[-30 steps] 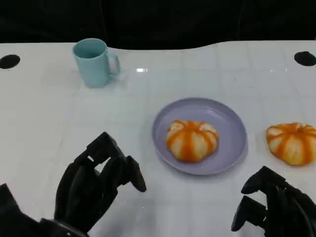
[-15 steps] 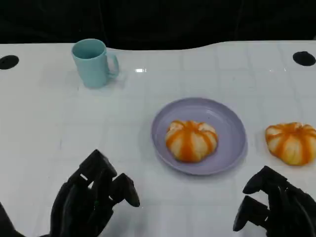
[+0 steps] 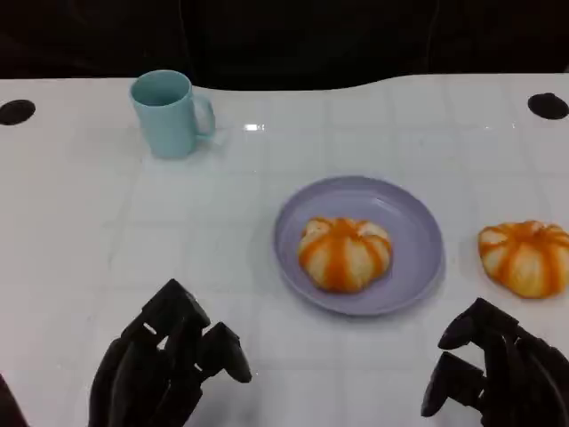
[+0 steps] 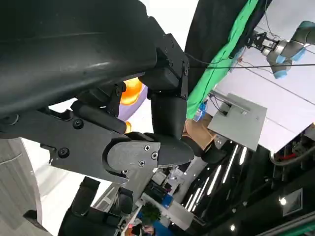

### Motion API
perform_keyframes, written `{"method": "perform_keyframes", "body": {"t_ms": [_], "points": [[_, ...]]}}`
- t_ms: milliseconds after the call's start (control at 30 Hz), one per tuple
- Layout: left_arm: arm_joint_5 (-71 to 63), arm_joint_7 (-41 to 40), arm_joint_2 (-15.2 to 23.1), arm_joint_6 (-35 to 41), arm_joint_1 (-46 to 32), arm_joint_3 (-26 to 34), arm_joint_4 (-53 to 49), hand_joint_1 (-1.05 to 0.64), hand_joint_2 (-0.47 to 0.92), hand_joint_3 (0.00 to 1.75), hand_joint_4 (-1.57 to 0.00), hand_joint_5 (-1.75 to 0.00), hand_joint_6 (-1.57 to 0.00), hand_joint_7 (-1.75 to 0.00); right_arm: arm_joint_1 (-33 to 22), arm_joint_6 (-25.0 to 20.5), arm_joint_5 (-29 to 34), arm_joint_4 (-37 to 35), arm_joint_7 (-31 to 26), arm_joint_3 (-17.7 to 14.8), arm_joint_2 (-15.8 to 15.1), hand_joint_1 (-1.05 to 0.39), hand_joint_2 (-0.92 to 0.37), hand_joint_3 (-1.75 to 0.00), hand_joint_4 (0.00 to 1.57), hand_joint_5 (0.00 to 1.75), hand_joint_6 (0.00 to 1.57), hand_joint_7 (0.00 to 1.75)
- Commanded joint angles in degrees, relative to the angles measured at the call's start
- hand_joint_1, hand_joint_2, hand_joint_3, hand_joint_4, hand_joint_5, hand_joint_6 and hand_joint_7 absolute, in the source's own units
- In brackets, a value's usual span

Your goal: Grasp the bread from the table and place it into the plate.

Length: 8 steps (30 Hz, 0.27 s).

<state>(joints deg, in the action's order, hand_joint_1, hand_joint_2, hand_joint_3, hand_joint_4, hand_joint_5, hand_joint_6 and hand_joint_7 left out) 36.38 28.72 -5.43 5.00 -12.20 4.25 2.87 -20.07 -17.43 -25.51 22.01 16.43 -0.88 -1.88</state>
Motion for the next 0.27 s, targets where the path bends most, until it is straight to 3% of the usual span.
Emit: {"method": "perform_keyframes", "body": {"t_ms": [33, 267], "points": [[-0.44, -0.19, 0.35, -0.06, -0.06, 0.31, 0.25, -0.58, 0.92, 0.38, -0.74, -1.75, -0.50, -1.75, 0.28, 1.04, -0.55, -0.17, 0.43, -0.78, -0.41, -0.53, -0.92, -0.42, 0.62, 1.75, 0.43, 1.62], [-1.42, 0.74, 0.58, -1.26, 1.34, 0.64, -1.70, -0.58, 0.92, 0.38, -0.74, -1.75, -0.50, -1.75, 1.28, 1.53, -0.34, -1.57, 1.41, -1.32, -0.56, -0.53, -0.92, -0.42, 0.62, 1.75, 0.43, 1.61]]}}
